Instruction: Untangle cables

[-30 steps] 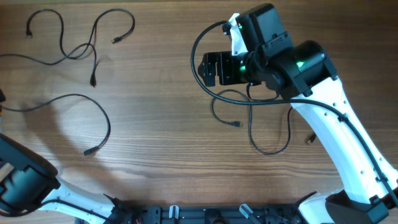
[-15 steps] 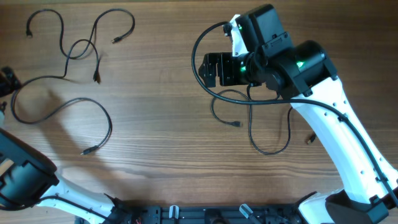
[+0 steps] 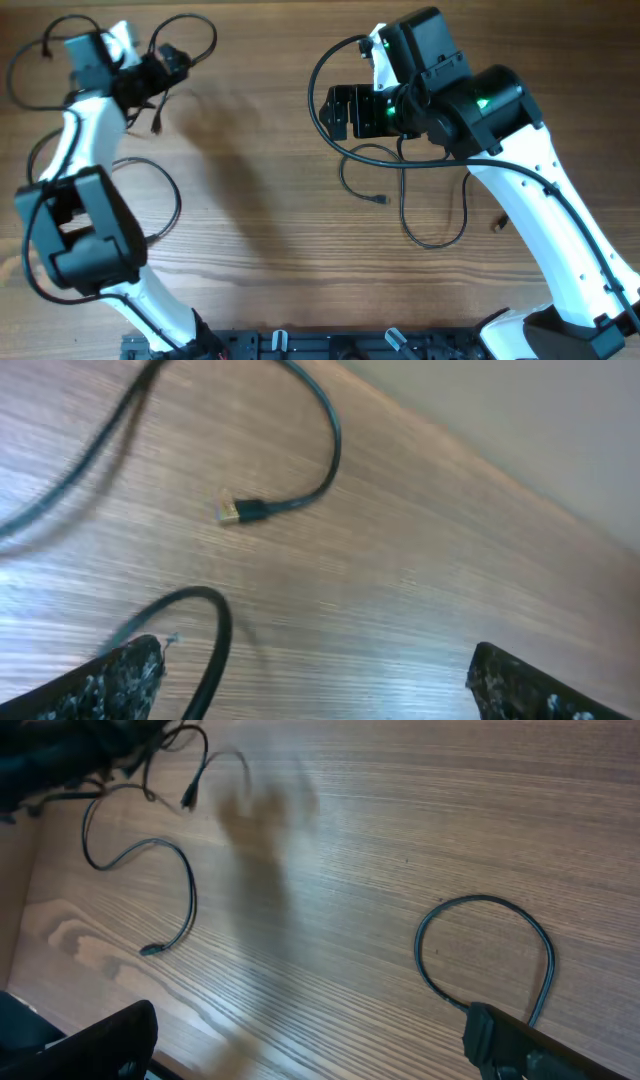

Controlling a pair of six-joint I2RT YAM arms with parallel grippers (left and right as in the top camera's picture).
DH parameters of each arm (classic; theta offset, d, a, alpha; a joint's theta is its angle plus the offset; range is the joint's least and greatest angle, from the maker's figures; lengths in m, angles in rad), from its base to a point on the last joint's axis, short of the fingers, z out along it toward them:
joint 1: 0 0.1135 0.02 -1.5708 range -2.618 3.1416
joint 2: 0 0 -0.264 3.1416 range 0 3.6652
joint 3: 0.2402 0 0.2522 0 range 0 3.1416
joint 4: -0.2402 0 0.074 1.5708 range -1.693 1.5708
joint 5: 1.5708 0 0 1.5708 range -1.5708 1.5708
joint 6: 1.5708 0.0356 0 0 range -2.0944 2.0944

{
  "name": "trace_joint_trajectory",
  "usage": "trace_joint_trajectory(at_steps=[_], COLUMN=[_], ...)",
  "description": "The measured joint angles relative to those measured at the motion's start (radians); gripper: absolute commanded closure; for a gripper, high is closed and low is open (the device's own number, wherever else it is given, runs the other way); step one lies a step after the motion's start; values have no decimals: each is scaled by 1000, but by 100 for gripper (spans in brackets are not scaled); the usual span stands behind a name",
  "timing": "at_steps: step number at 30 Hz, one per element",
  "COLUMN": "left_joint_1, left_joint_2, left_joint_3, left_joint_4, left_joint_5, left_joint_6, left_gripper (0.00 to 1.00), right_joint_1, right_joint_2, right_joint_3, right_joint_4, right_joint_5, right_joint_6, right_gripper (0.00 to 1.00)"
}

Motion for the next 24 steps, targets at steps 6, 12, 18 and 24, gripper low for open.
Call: trace_joint_trajectory(at_steps=[6, 12, 18, 24], left_joint_1=[-135, -122, -119, -118], left_joint_2=[0, 0, 1, 23], left_joint_3=[0, 1, -26, -133], left_joint_4=[-12, -108, -284, -234], left_joint_5=[-325, -456, -474, -481], left_joint_6=[-50, -39, -27, -27], left_gripper=[17, 69, 79, 73], right_joint_1=[0, 0, 0, 0], right_joint_2=[0, 0, 0, 0], right_joint_3=[0, 0, 0, 0], right_joint_4=[-1, -2, -4, -5], right_joint_5=[0, 0, 0, -24], right_joint_6=[0, 0, 0, 0], right_gripper=[0, 0, 0, 0])
